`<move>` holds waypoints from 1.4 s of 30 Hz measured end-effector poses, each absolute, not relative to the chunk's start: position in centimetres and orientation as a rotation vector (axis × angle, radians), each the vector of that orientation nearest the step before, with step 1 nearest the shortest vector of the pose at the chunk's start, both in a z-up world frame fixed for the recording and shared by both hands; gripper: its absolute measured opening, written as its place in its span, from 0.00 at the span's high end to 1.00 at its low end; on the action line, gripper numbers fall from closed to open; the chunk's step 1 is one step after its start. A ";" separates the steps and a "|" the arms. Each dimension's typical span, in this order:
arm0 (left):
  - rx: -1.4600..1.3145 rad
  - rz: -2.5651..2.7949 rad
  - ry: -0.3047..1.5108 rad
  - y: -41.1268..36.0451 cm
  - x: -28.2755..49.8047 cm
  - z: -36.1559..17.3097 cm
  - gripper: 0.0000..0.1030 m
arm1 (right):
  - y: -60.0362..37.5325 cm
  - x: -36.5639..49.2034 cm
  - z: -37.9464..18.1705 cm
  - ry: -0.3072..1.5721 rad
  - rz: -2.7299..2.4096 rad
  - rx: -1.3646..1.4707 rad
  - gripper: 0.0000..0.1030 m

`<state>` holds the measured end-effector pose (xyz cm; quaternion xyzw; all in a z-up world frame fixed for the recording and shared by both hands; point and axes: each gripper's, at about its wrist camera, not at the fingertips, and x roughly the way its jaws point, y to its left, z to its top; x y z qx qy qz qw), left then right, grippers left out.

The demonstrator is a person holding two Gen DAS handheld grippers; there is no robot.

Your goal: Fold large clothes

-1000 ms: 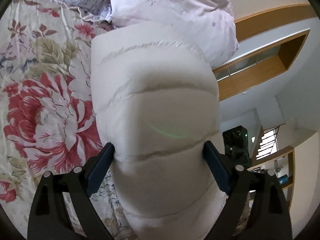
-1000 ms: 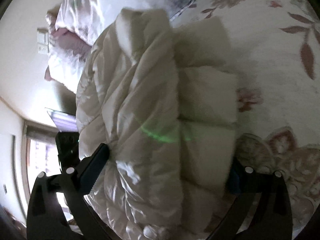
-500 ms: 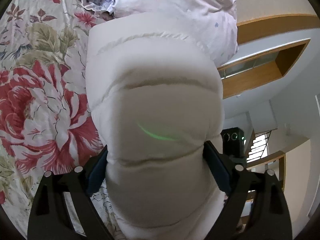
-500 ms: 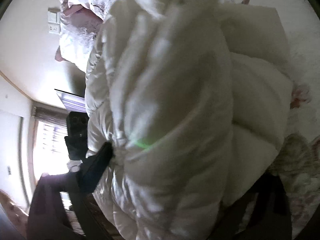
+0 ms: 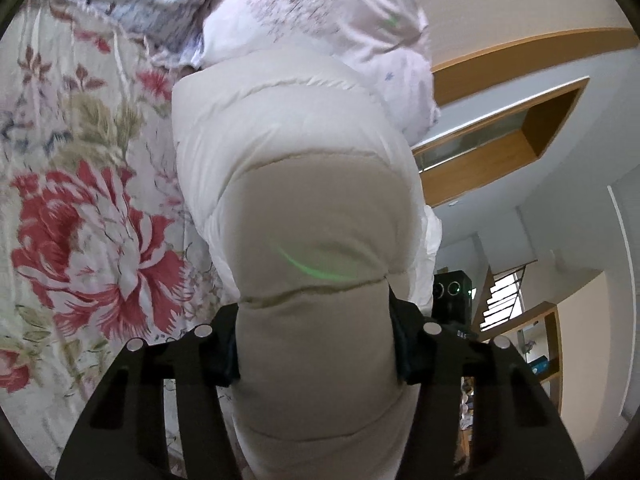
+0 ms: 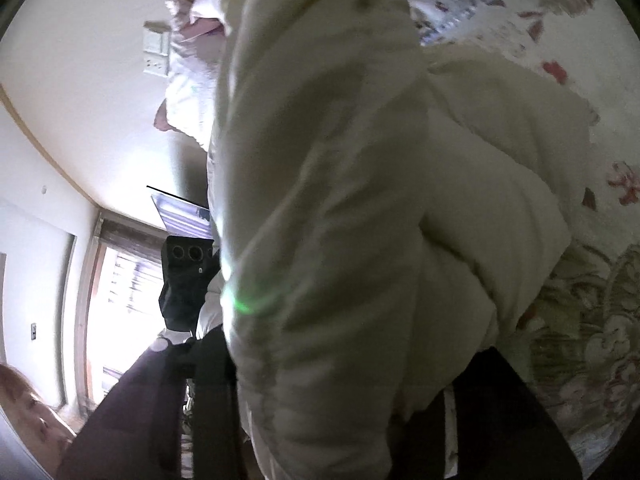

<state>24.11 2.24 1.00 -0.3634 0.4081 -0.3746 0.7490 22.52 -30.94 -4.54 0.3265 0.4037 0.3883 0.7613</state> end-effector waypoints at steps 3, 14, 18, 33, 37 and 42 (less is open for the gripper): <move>-0.793 -0.815 0.851 3.5 23.7 2.1 0.45 | -29.6 22.3 -2.9 0.847 0.861 0.681 0.65; -0.750 -0.673 0.762 10.2 24.6 3.8 0.45 | -22.5 26.2 -0.9 0.823 0.901 0.614 0.65; -0.732 -0.605 0.790 12.0 25.9 2.6 0.45 | -20.4 28.5 -1.9 0.852 0.887 0.602 0.65; -0.641 -0.508 0.863 14.3 30.4 -1.5 0.44 | -17.7 31.7 -4.9 0.910 0.767 0.630 0.57; -0.613 -0.483 0.890 14.0 30.7 -2.2 0.42 | -18.3 31.9 -6.3 0.960 0.751 0.666 0.50; -0.539 -0.440 0.864 13.6 29.9 -0.8 0.37 | -16.8 31.1 -3.8 0.935 0.650 0.536 0.28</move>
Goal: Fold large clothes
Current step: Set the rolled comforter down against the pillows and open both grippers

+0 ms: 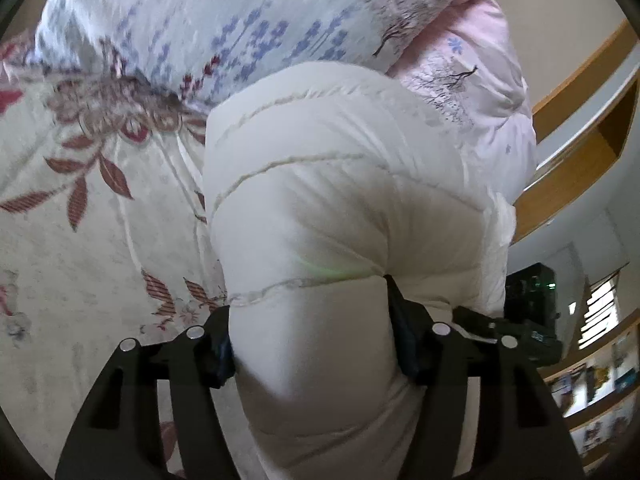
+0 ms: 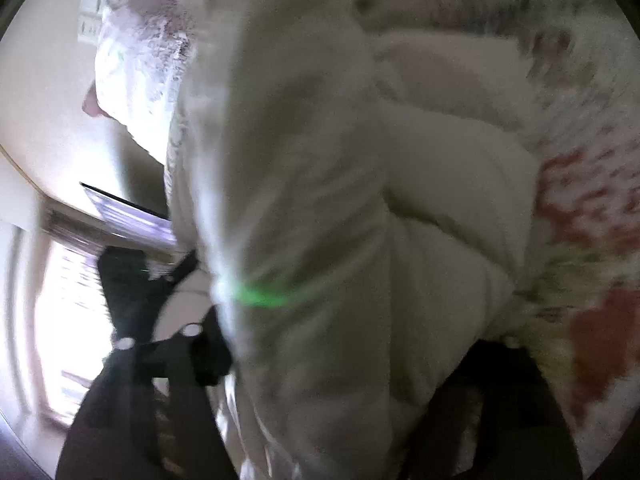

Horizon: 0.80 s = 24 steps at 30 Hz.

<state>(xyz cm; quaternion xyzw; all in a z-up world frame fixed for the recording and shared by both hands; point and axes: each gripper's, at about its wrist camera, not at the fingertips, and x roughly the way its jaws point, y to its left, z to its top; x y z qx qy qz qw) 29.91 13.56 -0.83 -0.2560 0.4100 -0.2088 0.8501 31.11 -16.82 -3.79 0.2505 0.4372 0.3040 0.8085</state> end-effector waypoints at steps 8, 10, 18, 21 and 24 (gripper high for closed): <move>-0.301 -0.323 0.673 12.9 24.1 4.0 0.37 | -22.0 27.9 2.3 0.667 0.446 0.533 0.24; -0.247 -0.321 0.635 12.1 22.7 5.0 0.37 | -22.3 28.5 3.0 0.626 0.422 0.537 0.30; -0.037 -0.332 0.576 7.7 19.5 6.1 0.31 | -19.3 30.8 2.4 0.644 0.361 0.361 0.86; -0.020 -0.338 0.606 6.9 19.9 5.3 0.31 | -19.8 31.6 1.9 0.650 0.288 0.358 0.89; -0.025 -0.348 0.627 6.6 20.3 4.5 0.31 | -20.4 32.1 0.5 0.690 0.230 0.349 0.90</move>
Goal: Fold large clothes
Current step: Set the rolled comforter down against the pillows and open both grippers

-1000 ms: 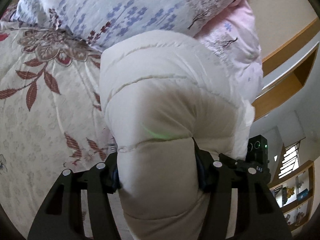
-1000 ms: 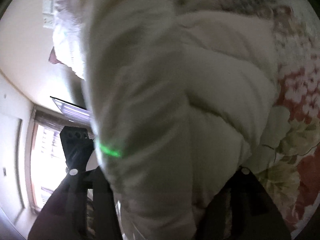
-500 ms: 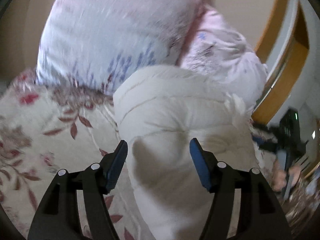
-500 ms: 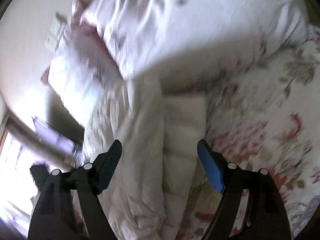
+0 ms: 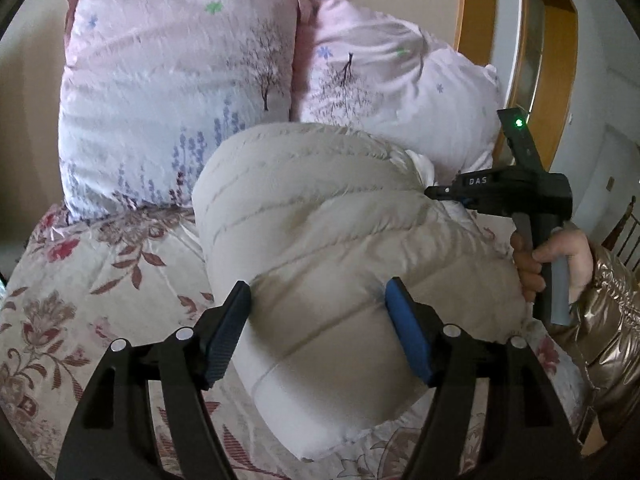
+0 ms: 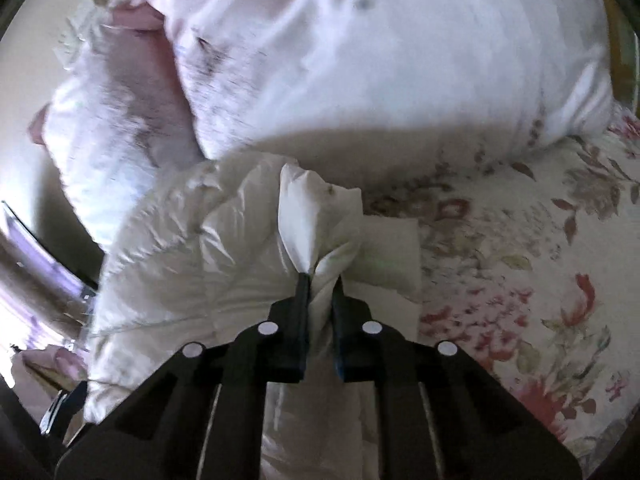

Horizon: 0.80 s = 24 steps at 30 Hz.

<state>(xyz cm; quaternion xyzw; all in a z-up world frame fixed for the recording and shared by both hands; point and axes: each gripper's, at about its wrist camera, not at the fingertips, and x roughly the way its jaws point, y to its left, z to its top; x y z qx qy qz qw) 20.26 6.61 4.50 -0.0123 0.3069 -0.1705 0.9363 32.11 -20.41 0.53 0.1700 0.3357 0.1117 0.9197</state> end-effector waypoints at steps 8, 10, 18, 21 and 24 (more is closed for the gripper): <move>0.025 -0.322 0.689 5.4 21.5 2.4 0.28 | -20.2 32.7 -1.7 0.755 0.150 0.294 0.76; 0.029 -0.312 0.693 5.4 21.4 2.3 0.27 | -20.4 31.5 -1.0 0.733 0.122 0.279 0.62; 0.036 -0.288 0.702 5.4 21.2 2.2 0.25 | -17.0 20.8 1.6 0.588 0.285 0.119 0.62; 0.033 -0.281 0.706 5.4 21.1 2.2 0.24 | -15.2 19.2 0.2 0.628 0.309 0.042 0.62; 0.029 -0.277 0.710 5.4 21.0 2.1 0.22 | -14.5 20.2 -2.0 0.705 0.283 0.013 0.63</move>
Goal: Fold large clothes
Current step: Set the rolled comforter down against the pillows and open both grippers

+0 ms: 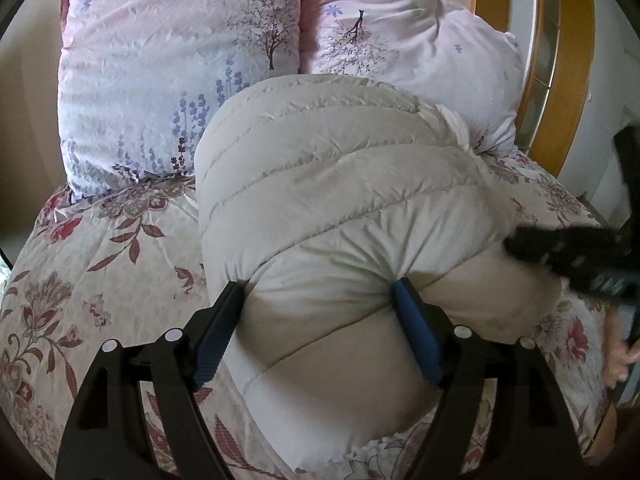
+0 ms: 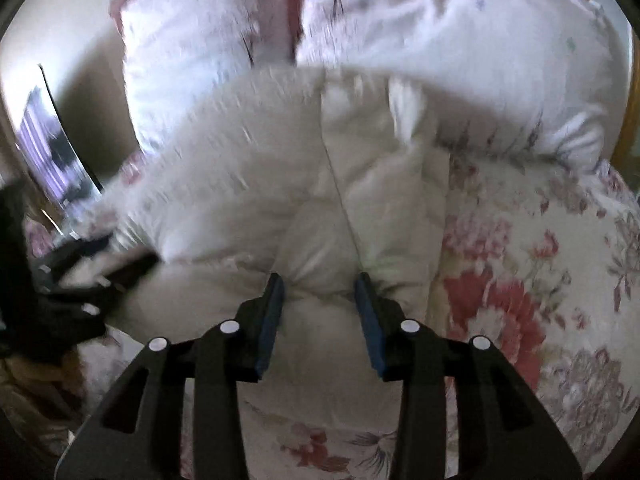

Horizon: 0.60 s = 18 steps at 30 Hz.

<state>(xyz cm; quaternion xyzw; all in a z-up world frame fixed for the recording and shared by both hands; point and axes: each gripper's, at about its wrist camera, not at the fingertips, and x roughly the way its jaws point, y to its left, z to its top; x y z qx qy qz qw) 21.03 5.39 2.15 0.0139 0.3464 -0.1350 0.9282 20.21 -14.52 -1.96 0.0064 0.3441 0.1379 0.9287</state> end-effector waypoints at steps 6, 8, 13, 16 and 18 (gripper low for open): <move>0.034 -0.265 0.713 5.2 21.0 2.0 0.21 | -14.8 21.9 -3.8 0.740 0.285 0.054 0.63; 0.034 -0.259 0.715 5.1 21.1 2.0 0.20 | -14.7 22.0 -4.1 0.740 0.284 0.056 0.63; 0.036 -0.215 0.713 4.9 20.7 2.0 0.15 | -14.9 22.3 -4.1 0.750 0.279 0.069 0.60; 0.032 -0.176 0.703 4.9 19.7 2.3 0.06 | -15.2 20.6 -3.3 0.713 0.261 0.085 0.45; 0.037 -0.140 0.675 5.0 18.7 2.7 0.01 | -15.3 19.3 -2.6 0.683 0.264 0.091 0.24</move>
